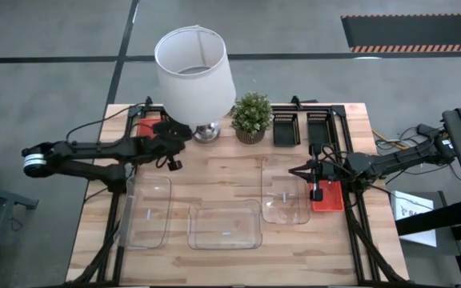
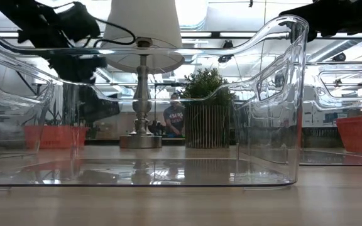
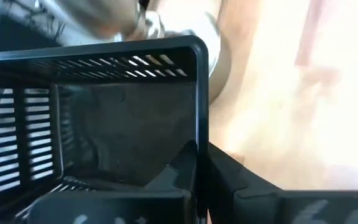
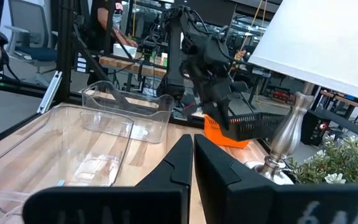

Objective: Stack baskets by color
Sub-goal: Stack the left black bin on the top left black bin

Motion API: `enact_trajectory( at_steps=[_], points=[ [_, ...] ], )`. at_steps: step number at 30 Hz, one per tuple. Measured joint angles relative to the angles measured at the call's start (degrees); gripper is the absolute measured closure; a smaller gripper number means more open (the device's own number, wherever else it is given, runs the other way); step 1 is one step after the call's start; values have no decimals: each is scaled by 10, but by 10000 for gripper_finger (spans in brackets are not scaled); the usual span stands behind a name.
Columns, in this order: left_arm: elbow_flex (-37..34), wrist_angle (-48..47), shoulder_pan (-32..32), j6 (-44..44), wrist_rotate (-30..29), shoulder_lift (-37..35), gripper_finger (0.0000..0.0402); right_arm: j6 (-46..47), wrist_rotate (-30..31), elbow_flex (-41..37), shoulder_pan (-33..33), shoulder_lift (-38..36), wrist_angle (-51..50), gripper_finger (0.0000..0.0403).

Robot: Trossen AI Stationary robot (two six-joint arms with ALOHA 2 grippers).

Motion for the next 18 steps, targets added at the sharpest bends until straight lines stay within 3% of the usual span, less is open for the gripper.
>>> enact_trajectory(
  at_steps=[18],
  points=[
    [59, -76, -118, -204, 132, -82, 401, 16, 0, 0, 0, 0, -5, 394]
  ],
)
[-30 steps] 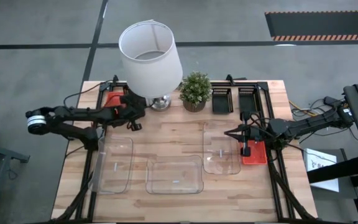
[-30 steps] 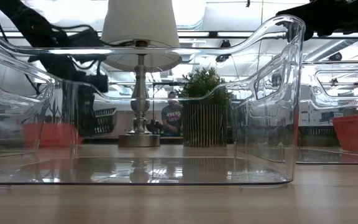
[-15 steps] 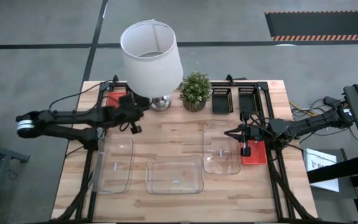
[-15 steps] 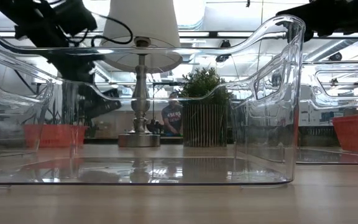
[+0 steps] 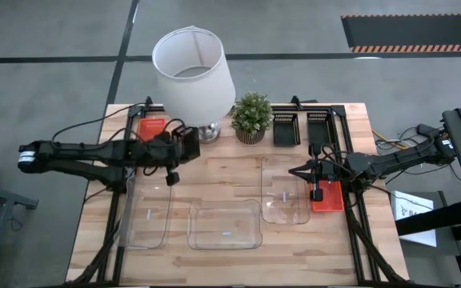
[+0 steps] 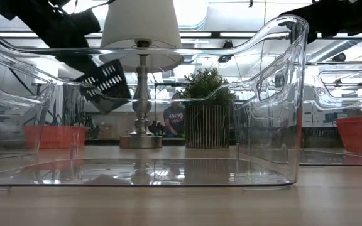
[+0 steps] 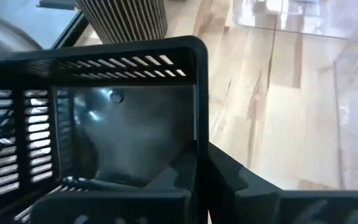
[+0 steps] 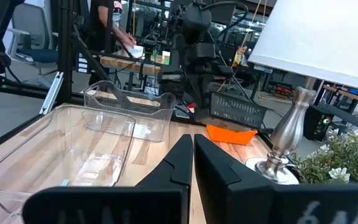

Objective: Stack baskets by color
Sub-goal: Stack the left black bin on the top left black bin

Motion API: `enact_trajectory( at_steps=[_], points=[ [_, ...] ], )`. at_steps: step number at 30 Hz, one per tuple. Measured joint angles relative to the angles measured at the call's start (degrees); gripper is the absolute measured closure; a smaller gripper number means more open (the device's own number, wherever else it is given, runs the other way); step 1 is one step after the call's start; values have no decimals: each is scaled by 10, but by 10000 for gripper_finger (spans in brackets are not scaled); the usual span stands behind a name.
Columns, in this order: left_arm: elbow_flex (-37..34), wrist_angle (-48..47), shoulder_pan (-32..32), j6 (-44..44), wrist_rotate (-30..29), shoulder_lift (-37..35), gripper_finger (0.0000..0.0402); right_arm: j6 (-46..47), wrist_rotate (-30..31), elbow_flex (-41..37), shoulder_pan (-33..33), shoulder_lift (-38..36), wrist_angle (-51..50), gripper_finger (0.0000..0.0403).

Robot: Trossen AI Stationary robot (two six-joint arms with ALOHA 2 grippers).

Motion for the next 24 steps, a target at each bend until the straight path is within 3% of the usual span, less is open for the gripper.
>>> enact_trajectory(
  at_steps=[5, 15, 24],
  points=[
    [17, -20, -18, -50, 9, -8, 401, 0, 0, 0, 0, 0, 0, 394],
    [37, -31, -73, -170, 105, -3, 402, 21, -1, 0, 0, 1, 0, 390],
    [131, -29, -141, -178, 127, 48, 402, 67, -2, 57, 0, 42, -47, 311]
  ],
)
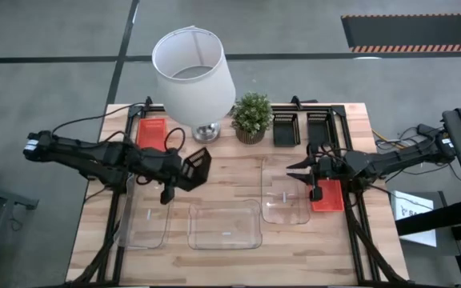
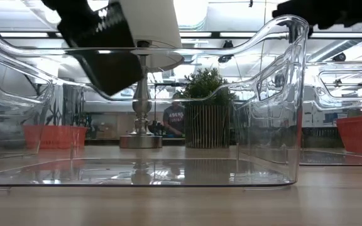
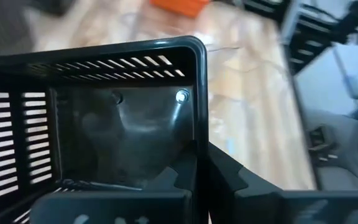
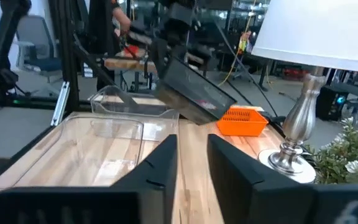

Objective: Stack baskets by color
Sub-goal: Stack the left black bin on the top left black bin

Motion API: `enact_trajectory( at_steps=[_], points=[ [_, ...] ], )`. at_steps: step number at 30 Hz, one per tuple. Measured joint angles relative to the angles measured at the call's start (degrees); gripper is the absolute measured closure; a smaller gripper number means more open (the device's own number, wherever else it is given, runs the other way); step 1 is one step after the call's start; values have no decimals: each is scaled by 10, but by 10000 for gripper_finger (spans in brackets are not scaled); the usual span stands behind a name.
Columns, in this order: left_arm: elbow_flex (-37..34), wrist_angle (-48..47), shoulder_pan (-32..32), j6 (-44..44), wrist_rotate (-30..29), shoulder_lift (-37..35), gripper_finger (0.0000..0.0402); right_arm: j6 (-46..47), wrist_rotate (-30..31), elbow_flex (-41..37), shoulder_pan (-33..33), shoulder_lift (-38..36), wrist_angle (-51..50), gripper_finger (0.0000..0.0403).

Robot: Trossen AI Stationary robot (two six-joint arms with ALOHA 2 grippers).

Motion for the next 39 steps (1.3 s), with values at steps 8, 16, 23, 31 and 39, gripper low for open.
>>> enact_trajectory(
  at_steps=[8, 16, 23, 31, 39],
  points=[
    [87, 0, -64, 18, 30, 88, 402, -41, -99, 109, 0, 110, -43, 248],
    [166, -2, -100, 103, 54, 179, 402, -110, -178, 188, 0, 210, -44, 228],
    [189, 22, -131, 239, 57, 215, 401, -184, -244, 248, -1, 273, -45, 226],
    [175, 100, -149, 434, 121, 217, 401, -261, -274, 304, -13, 305, -100, 225],
    [163, 155, -149, 527, 177, 220, 401, -300, -447, 374, -49, 367, -104, 225]
  ],
)
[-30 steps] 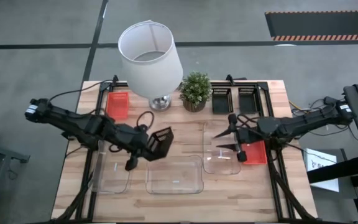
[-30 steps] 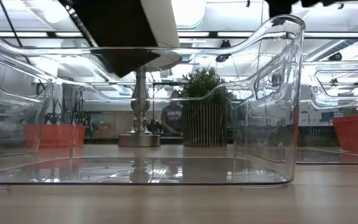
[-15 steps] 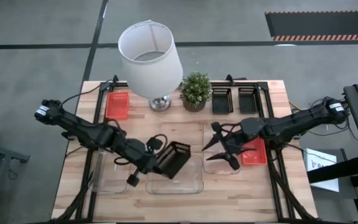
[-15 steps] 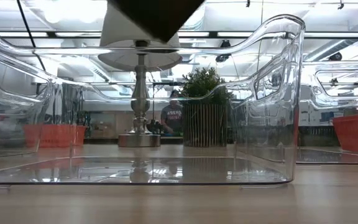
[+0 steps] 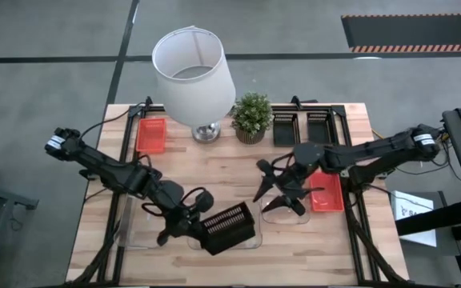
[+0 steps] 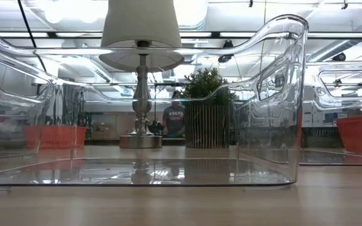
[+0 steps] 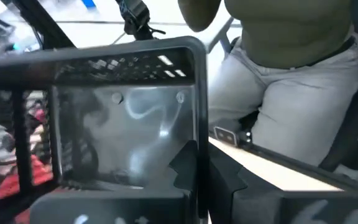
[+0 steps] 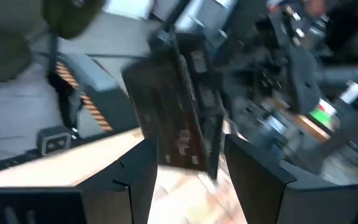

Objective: Stack baskets by color
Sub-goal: Stack the left black bin on the top left black bin

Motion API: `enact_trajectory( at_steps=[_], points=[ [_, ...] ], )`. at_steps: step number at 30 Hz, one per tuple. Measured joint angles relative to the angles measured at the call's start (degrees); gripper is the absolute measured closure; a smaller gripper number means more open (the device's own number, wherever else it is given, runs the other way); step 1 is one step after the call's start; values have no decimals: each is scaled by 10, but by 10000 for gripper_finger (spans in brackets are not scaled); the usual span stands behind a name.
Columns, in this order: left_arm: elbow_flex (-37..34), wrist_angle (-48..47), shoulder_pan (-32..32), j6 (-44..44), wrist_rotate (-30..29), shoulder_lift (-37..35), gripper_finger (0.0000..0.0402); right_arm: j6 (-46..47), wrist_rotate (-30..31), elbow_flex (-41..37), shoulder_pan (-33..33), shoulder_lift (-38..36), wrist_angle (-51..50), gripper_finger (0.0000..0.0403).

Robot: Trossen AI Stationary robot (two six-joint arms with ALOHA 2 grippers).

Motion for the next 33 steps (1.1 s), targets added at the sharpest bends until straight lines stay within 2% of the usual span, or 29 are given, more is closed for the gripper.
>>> enact_trajectory(
  at_steps=[6, 11, 19, 25, 33],
  points=[
    [0, 17, 0, 29, 4, 13, 401, -18, -107, 62, -22, 66, -11, 225],
    [0, 18, 5, 29, 4, 17, 401, -36, -209, 123, -29, 119, -61, 231],
    [0, 10, 21, 29, -19, 17, 401, -54, -306, 181, -29, 184, -108, 260],
    [0, 8, 27, 29, -16, 17, 402, -80, -319, 198, -29, 196, -123, 296],
    [0, 9, 33, 27, -19, 13, 399, -122, -321, 196, -27, 185, -137, 383]
  ],
)
